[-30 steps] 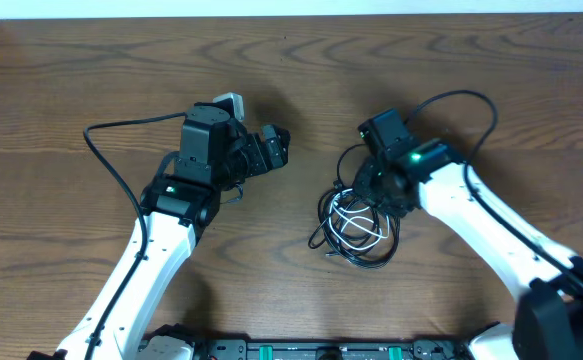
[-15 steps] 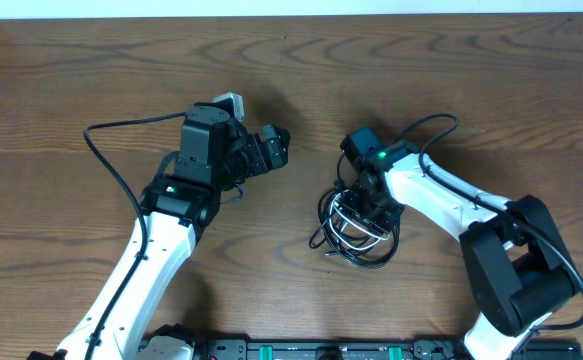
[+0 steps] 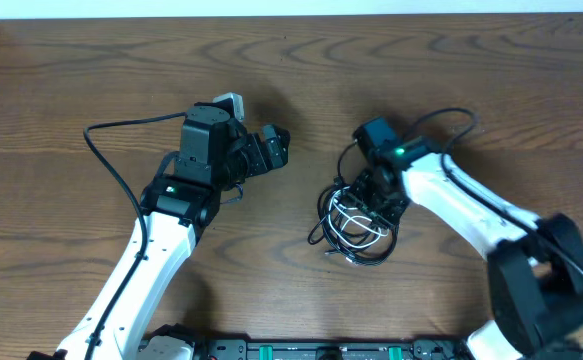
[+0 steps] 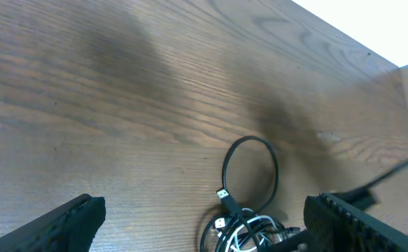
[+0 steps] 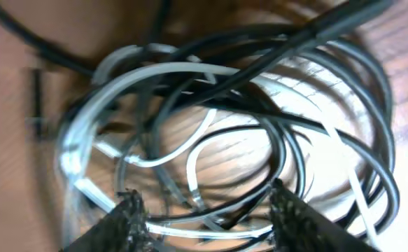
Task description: Untangle cables
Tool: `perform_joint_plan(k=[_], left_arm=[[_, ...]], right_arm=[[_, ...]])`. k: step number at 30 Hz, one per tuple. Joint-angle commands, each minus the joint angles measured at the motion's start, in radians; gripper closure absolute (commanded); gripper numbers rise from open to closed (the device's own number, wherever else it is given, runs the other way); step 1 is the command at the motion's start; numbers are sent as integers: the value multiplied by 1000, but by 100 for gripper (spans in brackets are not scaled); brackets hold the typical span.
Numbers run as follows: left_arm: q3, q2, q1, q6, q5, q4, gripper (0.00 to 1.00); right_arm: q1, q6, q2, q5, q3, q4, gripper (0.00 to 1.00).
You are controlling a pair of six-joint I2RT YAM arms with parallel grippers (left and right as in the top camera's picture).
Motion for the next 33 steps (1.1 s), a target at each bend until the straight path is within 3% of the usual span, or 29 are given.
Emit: perform_joint_plan(k=[1,4,12,17,28,30,33], left_arm=[[25,4,-1,10,11,0,3],[25,4,-1,10,11,0,3],[25,4,-1,10,11,1,3],[25,4,-2,10,11,1,3],[25,4,-1,10,11,0,3],[25,4,-1,10,11,1,3],[25,4,-1,10,11,1,3]], right_arm=[[-2,41,-20,38,0,14,48],[-2,55,6,-3,0,18,53],[-2,85,28,78,0,41,44],[1,133,30,76,-40,86,44],[2,171,32,17,-214,360,51],[2,174,32,15,-240,391,56],[2,175,32,-8,-249,380,79]])
